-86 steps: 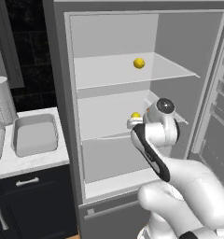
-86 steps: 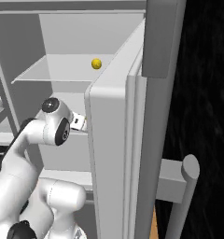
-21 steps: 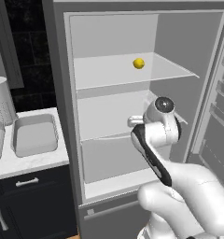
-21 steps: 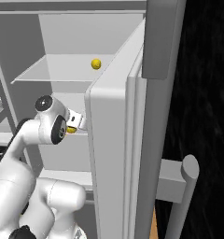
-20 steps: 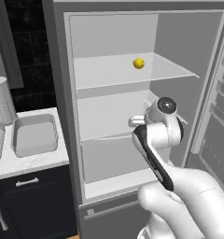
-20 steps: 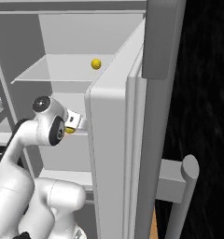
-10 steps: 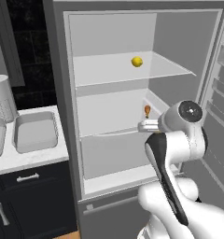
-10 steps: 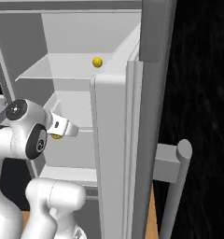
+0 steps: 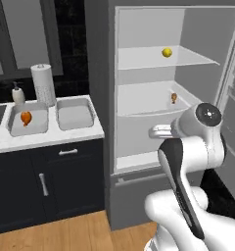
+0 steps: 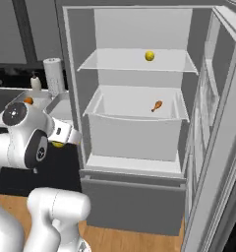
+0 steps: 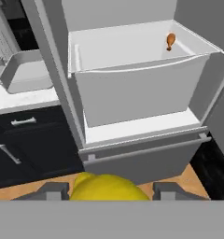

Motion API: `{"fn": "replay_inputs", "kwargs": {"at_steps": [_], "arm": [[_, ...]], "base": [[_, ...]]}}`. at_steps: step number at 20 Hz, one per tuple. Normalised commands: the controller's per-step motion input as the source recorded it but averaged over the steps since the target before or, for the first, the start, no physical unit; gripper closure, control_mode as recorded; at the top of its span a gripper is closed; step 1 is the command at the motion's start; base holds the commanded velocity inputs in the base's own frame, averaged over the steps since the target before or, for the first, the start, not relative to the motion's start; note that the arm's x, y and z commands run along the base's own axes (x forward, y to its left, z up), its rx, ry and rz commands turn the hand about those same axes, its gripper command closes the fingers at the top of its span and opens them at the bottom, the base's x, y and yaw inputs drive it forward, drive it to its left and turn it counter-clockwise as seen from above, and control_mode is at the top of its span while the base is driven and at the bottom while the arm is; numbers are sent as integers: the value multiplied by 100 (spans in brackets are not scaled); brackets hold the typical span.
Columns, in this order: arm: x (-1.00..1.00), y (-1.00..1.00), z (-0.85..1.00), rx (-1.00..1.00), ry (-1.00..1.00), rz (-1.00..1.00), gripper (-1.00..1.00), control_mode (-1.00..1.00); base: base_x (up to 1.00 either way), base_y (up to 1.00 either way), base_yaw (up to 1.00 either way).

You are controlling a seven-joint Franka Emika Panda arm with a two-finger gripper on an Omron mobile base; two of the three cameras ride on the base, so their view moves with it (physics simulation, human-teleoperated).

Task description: Place one lemon and one chicken drumstick in each tupperware on the nearby counter, to pack two identical lunches.

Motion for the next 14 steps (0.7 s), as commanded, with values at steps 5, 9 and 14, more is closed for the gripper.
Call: {"fn": "replay_inputs", "kwargs": {"at_steps": [5,9,14], "arm": [[0,0,0,0,0,0,100,100],[0,0,0,0,0,0,100,100],[0,0,0,0,0,0,100,100]], "base": [[45,100,5],[85,100,0],[100,100,-5]]}}
